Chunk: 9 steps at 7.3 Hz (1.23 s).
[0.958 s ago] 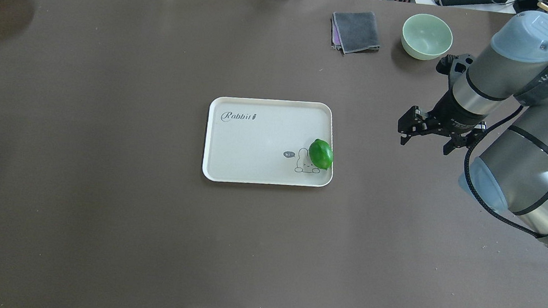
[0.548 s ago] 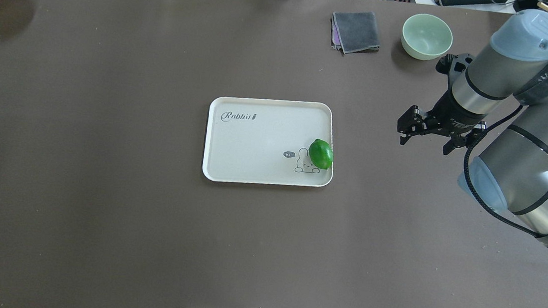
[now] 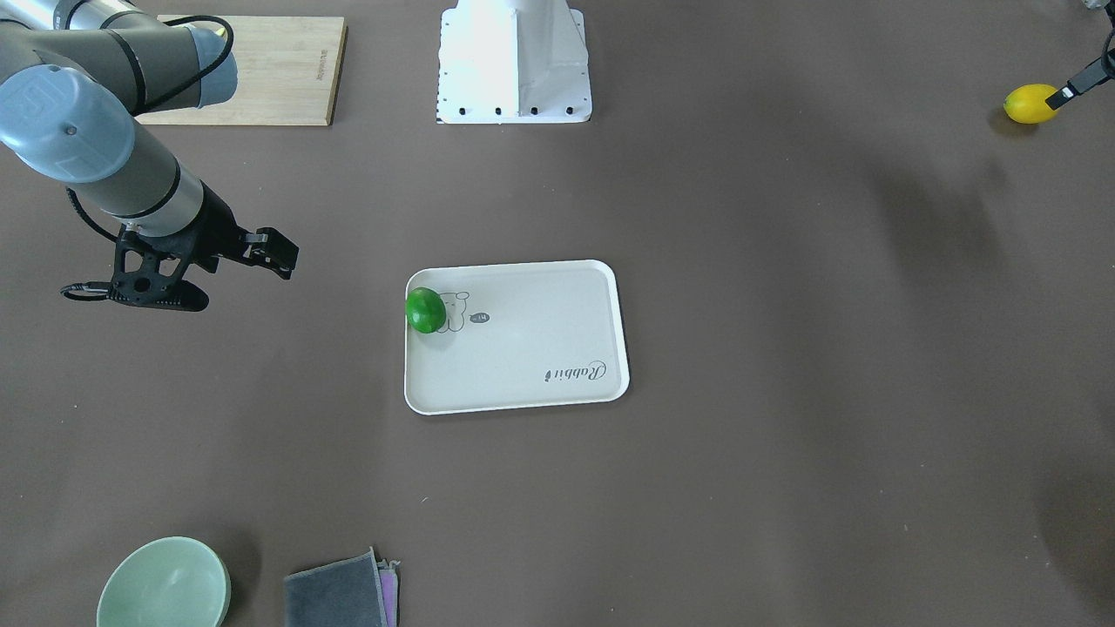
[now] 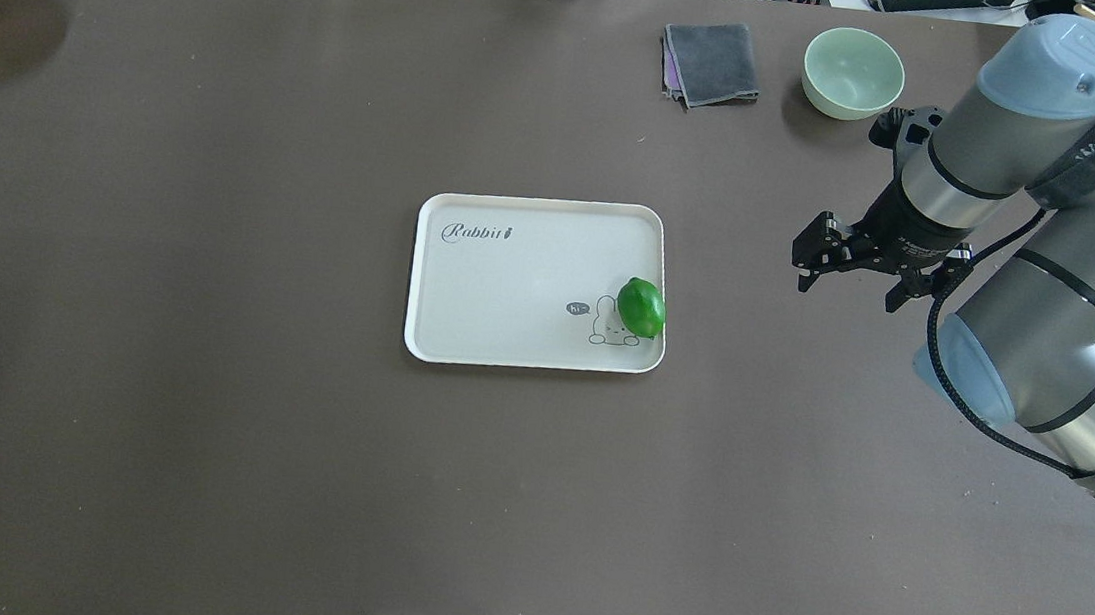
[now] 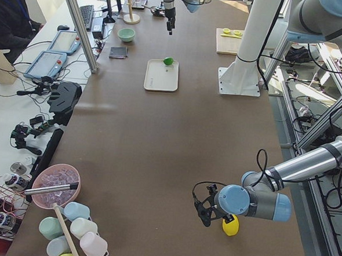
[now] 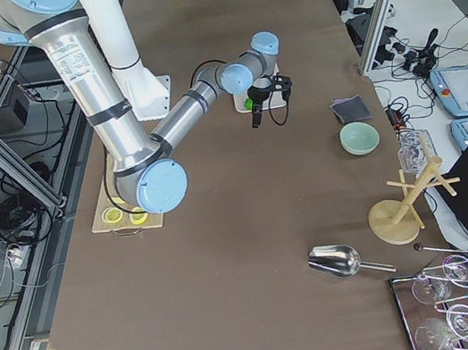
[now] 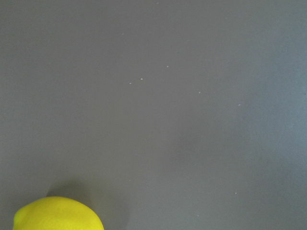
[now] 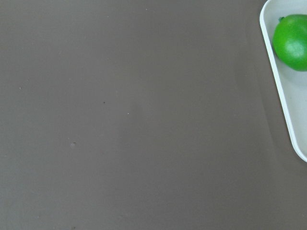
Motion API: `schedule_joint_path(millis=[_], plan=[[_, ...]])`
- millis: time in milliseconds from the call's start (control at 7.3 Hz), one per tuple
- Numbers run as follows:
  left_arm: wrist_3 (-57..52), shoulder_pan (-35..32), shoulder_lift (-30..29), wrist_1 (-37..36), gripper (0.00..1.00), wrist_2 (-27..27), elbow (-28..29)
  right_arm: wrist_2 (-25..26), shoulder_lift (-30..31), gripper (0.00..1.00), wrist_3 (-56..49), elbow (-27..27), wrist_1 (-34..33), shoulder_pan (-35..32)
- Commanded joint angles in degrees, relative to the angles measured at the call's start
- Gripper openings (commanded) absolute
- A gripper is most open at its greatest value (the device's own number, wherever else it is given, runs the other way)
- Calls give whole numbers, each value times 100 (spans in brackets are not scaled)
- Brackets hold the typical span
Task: Place all lemons on tray
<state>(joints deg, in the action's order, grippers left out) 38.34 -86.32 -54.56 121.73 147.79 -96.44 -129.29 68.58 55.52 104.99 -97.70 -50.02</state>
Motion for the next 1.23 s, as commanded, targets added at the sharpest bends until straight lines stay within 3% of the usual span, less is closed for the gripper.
schedule_joint_path(millis=[0, 137, 548, 821, 958, 1095], plan=[[1459, 439, 86, -324, 99, -258, -628, 9, -3, 100, 38, 39, -12, 1], [1918, 467, 155, -412, 99, -573, -613, 9, 6, 100, 38, 74, -12, 1], [2081, 398, 253, -1448, 98, -576, -272, 35, 6, 100, 55, 83, -12, 18], [2064, 336, 209, -1293, 98, -515, 465, 88, 6, 100, 64, 83, -12, 80], [2107, 318, 183, -683, 98, -497, 1052, 88, 6, 100, 64, 92, -12, 97], [2691, 309, -139, -572, 98, -314, 1223, 96, 6, 100, 73, 92, -12, 106]])
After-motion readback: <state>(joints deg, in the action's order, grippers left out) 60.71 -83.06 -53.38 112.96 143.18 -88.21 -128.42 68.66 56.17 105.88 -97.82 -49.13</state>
